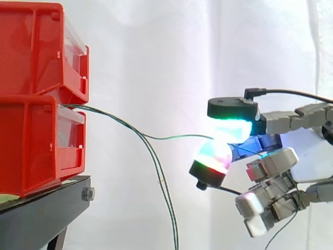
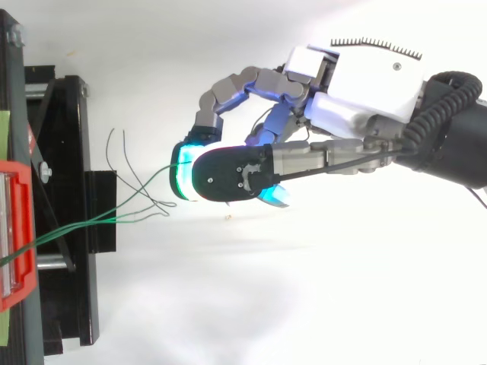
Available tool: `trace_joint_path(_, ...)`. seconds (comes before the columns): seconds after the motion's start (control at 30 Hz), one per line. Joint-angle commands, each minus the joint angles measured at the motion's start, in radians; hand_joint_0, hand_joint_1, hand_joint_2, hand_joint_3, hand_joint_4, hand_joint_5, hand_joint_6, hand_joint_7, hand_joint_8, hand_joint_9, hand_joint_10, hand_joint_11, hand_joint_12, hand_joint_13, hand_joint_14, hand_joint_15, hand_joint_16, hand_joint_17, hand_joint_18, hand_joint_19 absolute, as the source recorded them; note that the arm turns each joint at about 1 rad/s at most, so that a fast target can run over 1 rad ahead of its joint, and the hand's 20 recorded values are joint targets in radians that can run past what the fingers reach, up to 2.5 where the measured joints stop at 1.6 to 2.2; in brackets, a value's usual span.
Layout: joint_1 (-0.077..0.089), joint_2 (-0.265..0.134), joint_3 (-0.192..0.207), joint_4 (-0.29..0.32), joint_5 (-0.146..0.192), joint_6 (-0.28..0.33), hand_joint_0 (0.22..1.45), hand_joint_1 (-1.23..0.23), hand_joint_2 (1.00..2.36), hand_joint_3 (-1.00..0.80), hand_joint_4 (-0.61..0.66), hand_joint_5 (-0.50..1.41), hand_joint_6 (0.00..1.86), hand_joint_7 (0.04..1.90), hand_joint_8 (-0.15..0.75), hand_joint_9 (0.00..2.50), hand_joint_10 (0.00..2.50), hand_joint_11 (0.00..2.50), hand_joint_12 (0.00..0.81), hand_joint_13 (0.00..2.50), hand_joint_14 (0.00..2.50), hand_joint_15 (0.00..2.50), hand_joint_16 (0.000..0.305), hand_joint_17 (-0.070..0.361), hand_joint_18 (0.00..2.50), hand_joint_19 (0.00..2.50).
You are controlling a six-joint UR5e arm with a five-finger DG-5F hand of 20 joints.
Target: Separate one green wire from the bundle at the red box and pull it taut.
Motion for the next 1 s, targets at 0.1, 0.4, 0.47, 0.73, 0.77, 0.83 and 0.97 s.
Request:
trace_joint_path(0.1, 0.000, -0.001, -0.053, 0.059, -0.005, 0.012, 0.62, -0.73, 1.02, -0.12, -0.02, -0.14, 0.92, 0.94, 0.248, 1.38, 0.25, 1.59, 0.338, 1.20, 0.03, 1.18, 0.045, 0.102, 0.79, 0.68)
trace_joint_path(0.4, 0.002, -0.001, -0.056, 0.136, -0.002, -0.015, 0.63, -0.73, 1.02, -0.12, -0.01, -0.14, 0.92, 0.92, 0.260, 1.36, 0.26, 1.53, 0.282, 1.35, 0.01, 1.51, 0.040, 0.090, 0.90, 0.82)
trace_joint_path(0.47, 0.002, 0.000, -0.054, 0.137, -0.005, -0.014, 0.63, -0.73, 1.02, -0.12, -0.01, -0.14, 0.92, 0.92, 0.261, 1.38, 0.28, 1.54, 0.275, 1.38, 0.58, 1.45, 0.038, 0.086, 1.05, 1.06)
trace_joint_path(0.73, 0.002, -0.001, -0.056, 0.134, -0.003, -0.015, 0.65, -0.74, 1.02, -0.12, 0.01, -0.14, 0.92, 0.92, 0.259, 1.40, 0.44, 1.49, 0.290, 1.13, 2.50, 0.91, 0.031, 0.070, 1.36, 1.95)
trace_joint_path(0.77, 0.002, -0.001, -0.056, 0.133, -0.002, -0.015, 0.65, -0.74, 1.02, -0.12, 0.01, -0.14, 0.92, 0.92, 0.266, 1.40, 0.45, 1.48, 0.284, 1.12, 2.50, 0.91, 0.032, 0.073, 1.37, 1.98)
trace_joint_path(0.83, 0.002, 0.000, -0.054, 0.133, -0.002, -0.015, 0.65, -0.75, 1.02, -0.12, 0.01, -0.14, 0.92, 0.92, 0.265, 1.40, 0.46, 1.49, 0.283, 1.11, 2.50, 0.91, 0.032, 0.072, 1.39, 2.01)
trace_joint_path(0.97, 0.002, 0.000, -0.056, 0.133, -0.002, -0.015, 0.65, -0.75, 1.02, -0.13, 0.01, -0.14, 0.92, 0.92, 0.263, 1.40, 0.45, 1.49, 0.285, 1.11, 2.50, 0.92, 0.032, 0.071, 1.39, 2.02)
